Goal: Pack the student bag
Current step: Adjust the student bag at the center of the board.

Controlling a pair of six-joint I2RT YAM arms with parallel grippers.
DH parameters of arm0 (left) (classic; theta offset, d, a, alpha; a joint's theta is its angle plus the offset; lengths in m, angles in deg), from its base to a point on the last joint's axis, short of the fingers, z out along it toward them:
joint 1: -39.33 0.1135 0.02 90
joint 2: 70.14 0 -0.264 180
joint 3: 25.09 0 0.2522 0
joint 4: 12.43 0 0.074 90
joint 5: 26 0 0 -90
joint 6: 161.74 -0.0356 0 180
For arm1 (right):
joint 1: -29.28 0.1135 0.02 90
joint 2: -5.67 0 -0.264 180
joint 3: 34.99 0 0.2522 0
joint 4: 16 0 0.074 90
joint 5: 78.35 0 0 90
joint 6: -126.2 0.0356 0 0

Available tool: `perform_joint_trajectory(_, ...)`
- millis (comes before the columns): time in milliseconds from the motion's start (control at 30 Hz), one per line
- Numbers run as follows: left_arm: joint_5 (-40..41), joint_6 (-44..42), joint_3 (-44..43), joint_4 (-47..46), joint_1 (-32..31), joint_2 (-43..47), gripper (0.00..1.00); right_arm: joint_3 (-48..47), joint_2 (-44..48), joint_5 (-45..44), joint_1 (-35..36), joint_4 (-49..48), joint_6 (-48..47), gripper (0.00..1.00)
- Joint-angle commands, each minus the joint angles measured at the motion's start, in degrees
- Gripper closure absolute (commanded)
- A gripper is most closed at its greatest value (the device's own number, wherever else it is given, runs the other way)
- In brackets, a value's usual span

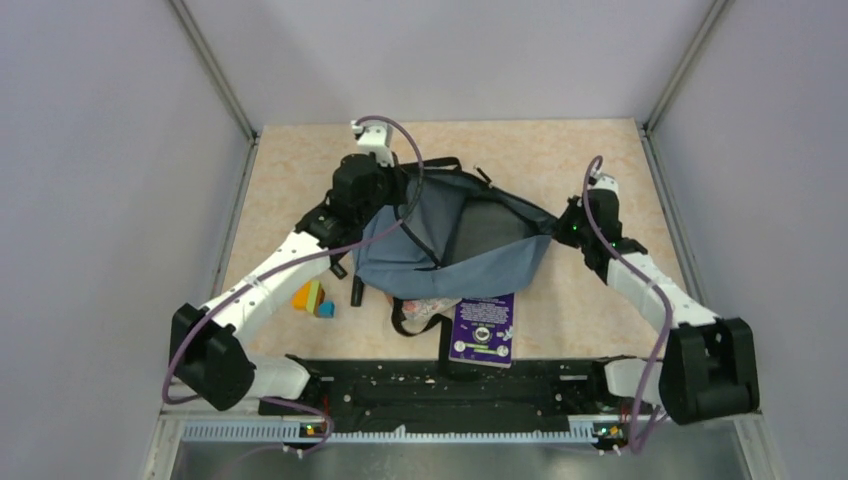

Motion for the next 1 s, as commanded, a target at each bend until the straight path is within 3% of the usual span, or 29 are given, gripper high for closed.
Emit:
perform_joint_trajectory(0, 1.4, 3.2, 2.9, -5.1, 6.1, 4.5, 1.0, -4.0, -7.4, -5.9, -4.2, -3.0, -4.1, 1.0)
perform_joint_trajectory(467, 3.4, 11.4, 17.0, -12.2, 15.6, 9.8, 1.0, -9.1, -18.0, -12.0, -6.9, -5.1, -5.2, 1.0)
perform_joint_trajectory(767, -11.7, 10.5, 17.3, -13.7, 15.6, 6.0, 1.0, -10.7, -15.2, 4.4, -6.9, -4.5, -7.0, 1.0)
perform_joint_trajectory(800, -12.0, 11.0, 17.2, -14.0, 15.6, 5.4, 1.0, -11.1, -14.3, 6.3, -6.9, -3.3, -7.0, 0.9)
perform_joint_trajectory(900, -12.8, 12.7, 17.1, -16.1, 15.6, 3.3, 1.0, -9.9, -10.9, 10.1, -6.9, -1.4, -5.5, 0.42)
perform_joint_trajectory(967, -13.2, 13.8, 16.8, -18.2, 15.5, 1.3, 1.0, -7.6, -7.2, 11.4, -6.9, -1.2, -3.9, 0.26)
